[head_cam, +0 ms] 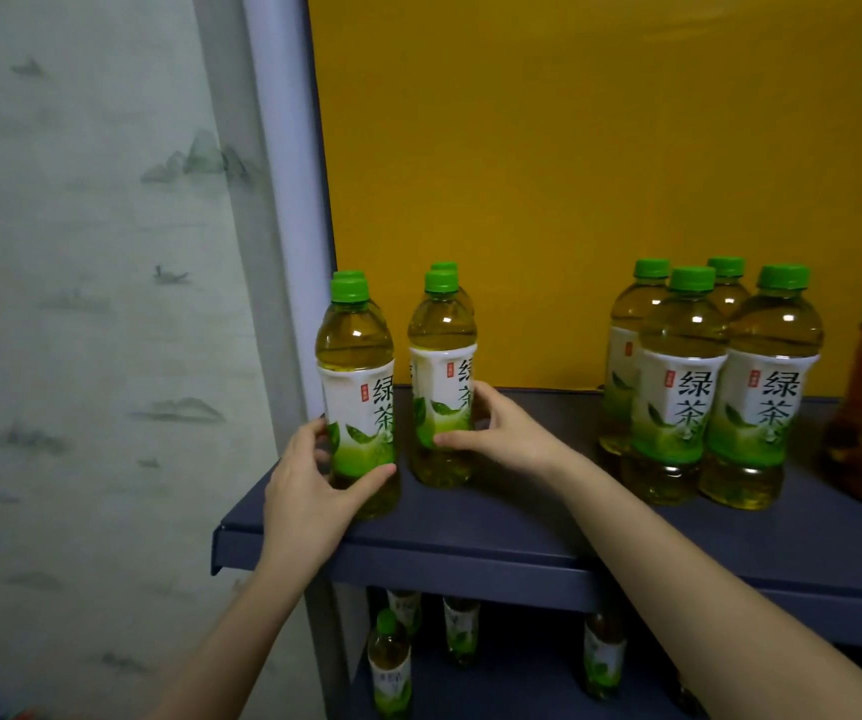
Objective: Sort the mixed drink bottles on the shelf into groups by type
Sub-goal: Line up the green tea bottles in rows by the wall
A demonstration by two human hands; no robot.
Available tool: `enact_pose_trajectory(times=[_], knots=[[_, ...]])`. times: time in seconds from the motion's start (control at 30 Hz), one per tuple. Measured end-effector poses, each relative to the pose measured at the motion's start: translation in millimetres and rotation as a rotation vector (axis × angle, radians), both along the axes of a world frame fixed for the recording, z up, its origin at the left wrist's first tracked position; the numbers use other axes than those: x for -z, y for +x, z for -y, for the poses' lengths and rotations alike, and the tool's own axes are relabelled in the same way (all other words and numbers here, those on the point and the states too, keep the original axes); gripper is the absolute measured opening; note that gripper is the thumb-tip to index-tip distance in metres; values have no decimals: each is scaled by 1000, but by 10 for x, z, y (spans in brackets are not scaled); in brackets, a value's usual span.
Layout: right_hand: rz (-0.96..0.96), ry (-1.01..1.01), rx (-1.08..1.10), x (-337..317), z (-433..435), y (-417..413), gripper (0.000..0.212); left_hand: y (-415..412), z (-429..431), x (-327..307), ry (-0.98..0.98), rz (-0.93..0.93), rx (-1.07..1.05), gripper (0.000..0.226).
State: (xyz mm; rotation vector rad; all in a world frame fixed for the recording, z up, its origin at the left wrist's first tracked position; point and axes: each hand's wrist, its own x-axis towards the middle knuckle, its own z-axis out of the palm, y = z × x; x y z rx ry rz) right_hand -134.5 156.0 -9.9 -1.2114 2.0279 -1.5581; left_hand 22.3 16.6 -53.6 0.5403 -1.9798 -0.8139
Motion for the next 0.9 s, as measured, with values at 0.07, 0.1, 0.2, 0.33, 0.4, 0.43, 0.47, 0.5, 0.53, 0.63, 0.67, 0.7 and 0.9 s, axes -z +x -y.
enact_pose_trajectory(times=[0.07, 0.1, 0.2, 0.33, 0.4, 0.43, 0.47, 0.5, 0.53, 0.63, 0.67, 0.7, 0.9], knots=[[-86, 14, 36, 5, -28, -7, 59, -11, -31, -15, 32, -13, 56, 75], [-121, 16, 59, 15, -48, -16, 57, -22, -68, -25, 47, -17, 82, 75], [-185, 29, 158, 57, -156, -77, 61, -106, -214, -54, 67, -15, 152, 77], [-200, 5, 286, 111, -375, -165, 58, -321, -360, -105, 119, 12, 255, 80], [-199, -7, 343, 117, -476, -204, 63, -455, -391, -137, 191, 46, 357, 74], [-185, -18, 370, 122, -516, -226, 69, -530, -392, -143, 224, 59, 407, 71], [-164, -32, 396, 122, -549, -241, 75, -609, -396, -148, 249, 71, 447, 68], [-143, -46, 419, 121, -574, -252, 81, -690, -403, -150, 266, 83, 475, 66], [-126, -61, 437, 123, -587, -264, 84, -766, -410, -155, 278, 95, 497, 65], [-90, -85, 481, 134, -569, -314, 79, -976, -447, -179, 295, 95, 546, 63], [-74, -98, 497, 141, -556, -333, 77, -1029, -460, -184, 296, 95, 551, 61], [-56, -114, 509, 151, -541, -357, 75, -1082, -470, -189, 298, 94, 557, 60], [-30, -164, 548, 191, -465, -451, 73, -1347, -371, -151, 327, 143, 554, 71]])
